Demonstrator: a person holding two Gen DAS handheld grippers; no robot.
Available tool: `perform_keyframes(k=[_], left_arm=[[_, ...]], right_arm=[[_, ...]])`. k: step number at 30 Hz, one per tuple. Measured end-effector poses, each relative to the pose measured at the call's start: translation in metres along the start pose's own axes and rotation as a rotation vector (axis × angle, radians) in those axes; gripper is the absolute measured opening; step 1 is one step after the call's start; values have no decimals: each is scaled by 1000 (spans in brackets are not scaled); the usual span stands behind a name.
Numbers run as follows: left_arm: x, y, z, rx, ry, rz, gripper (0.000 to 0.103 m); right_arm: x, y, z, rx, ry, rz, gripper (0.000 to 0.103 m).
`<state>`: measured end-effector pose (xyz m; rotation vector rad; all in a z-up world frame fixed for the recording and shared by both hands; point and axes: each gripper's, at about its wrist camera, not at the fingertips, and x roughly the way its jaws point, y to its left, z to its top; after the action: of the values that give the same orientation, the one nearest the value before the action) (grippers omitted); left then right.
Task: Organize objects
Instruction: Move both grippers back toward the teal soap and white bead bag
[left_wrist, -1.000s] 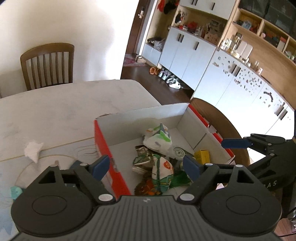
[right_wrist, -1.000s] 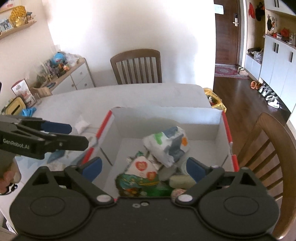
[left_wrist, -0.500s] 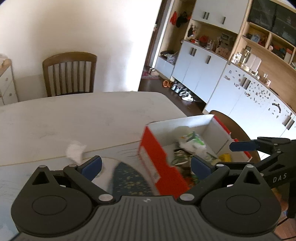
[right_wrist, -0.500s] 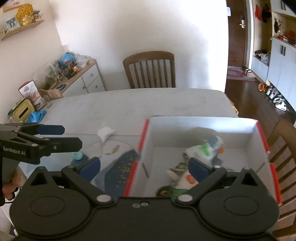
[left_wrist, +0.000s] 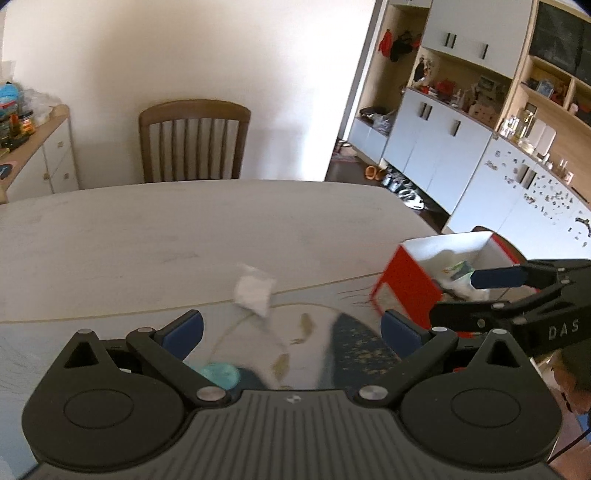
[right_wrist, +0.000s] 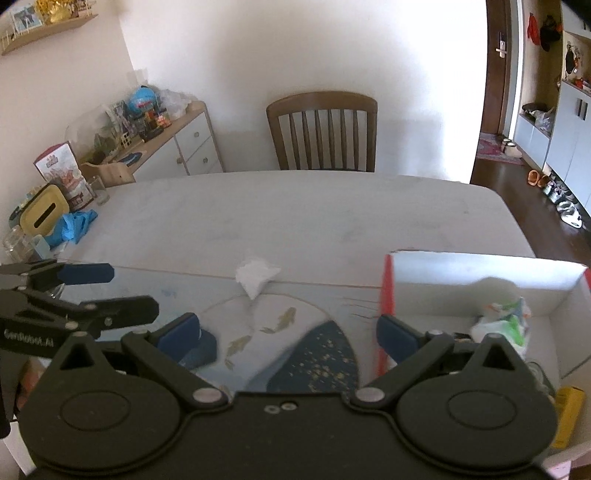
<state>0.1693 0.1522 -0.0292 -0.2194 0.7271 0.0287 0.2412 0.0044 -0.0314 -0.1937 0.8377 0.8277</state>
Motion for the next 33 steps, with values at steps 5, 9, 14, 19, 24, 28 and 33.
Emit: perform_keyframes(k=[5,9,14,19,24,28,33], left_arm=[[9,25,-8,1,6,4,103],[24,36,-16,6,46,8,103],[47,47,-34,27,81,24,103],[70,58,-53,12,126,21,103],[90,60,-62,33,134,45,103],[104,59,-64,47,148,67,103],[115,60,-66,27,163,70,103]], right_arm=[[26,12,11,1,24,-7,102],[50,17,22,14,49,-17,102],[81,25,32,0,83,-31,102],[114,30,37,-12,130,-40,102],[146,35,39,-21,172,-49,102],[169,37,40,-27,199,-55,102],[194,37,43,-25,240,-58,100]])
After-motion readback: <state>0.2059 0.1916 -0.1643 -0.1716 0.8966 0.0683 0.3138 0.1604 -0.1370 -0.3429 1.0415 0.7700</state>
